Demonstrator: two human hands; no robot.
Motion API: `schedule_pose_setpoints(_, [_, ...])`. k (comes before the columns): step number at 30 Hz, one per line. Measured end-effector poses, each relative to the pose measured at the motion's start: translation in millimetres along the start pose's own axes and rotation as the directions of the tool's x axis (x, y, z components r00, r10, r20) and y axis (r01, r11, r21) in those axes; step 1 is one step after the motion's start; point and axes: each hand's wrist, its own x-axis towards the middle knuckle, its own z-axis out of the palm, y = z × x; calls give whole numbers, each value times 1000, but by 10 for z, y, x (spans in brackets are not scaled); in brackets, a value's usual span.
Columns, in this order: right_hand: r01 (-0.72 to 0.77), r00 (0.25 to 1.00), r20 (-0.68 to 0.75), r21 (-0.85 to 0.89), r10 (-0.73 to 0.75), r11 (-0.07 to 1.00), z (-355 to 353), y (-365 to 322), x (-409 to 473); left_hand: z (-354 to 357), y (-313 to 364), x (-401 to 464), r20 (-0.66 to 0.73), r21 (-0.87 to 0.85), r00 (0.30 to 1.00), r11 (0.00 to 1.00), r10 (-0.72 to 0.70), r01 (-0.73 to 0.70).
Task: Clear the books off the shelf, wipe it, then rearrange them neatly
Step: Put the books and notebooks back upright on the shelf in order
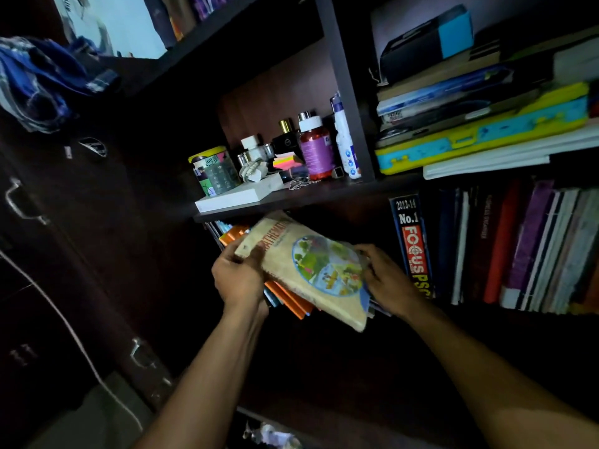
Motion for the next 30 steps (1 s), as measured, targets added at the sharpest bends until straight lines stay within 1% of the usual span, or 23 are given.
schedule_pose_setpoints(2, [-8,1000,21,-37,9,999,29,53,-5,-6,-40,0,-40,-3,998,999,45,-45])
schedule_pose_setpoints(6, [-73,997,37,20,72,997,-11,32,-3,-120,-43,0,-178,-25,969,984,169,-176])
schedule_pose_setpoints(9, [28,996,88,-76,-21,997,23,24,-31,-240,37,49,-260,-59,937,965,234,-257])
schedule_pose_setpoints(11, [40,993,114,-137,-24,990,32,37,-43,-298,61,90,-281,-36,925,961,255,-275])
schedule_pose_setpoints(12, [37,995,97,-165,-21,986,34,39,-39,-319,54,99,-281,-34,925,960,257,-277])
schedule_pose_setpoints(13, [44,998,61,-229,-30,973,34,23,-33,-330,52,92,-278,-40,926,960,255,-276])
schedule_pose_setpoints(14, [59,998,20,-340,-55,939,35,2,-22,-336,32,88,-277,-38,927,961,254,-274])
schedule_pose_setpoints(16, [103,988,-30,-602,-151,792,51,-74,1,-322,-3,60,-266,-36,930,962,252,-271])
schedule_pose_setpoints(17, [110,988,-11,-650,-154,752,60,-109,3,-301,-9,31,-257,-39,934,963,250,-268])
schedule_pose_setpoints(20, [74,997,73,-635,-35,769,35,-230,-6,-286,-74,39,-253,-41,936,964,245,-264])
schedule_pose_setpoints(23, [-16,1000,-5,-749,18,662,-31,-288,6,-295,-110,56,-253,-38,935,963,249,-267])
schedule_pose_setpoints(24, [-54,999,-37,-750,40,659,-49,-304,10,-287,-127,52,-253,-33,933,961,257,-274])
schedule_pose_setpoints(26, [-109,994,-88,-708,65,698,-38,-344,-2,-253,-171,39,-243,-35,938,964,248,-264])
schedule_pose_setpoints(28, [-161,986,-124,-599,107,784,-26,-394,-24,-189,-265,45,-225,-42,949,971,222,-237])
schedule_pose_setpoints(30, [-202,979,-136,-515,153,833,3,-445,-46,-78,-356,6,-196,-49,957,972,215,-229])
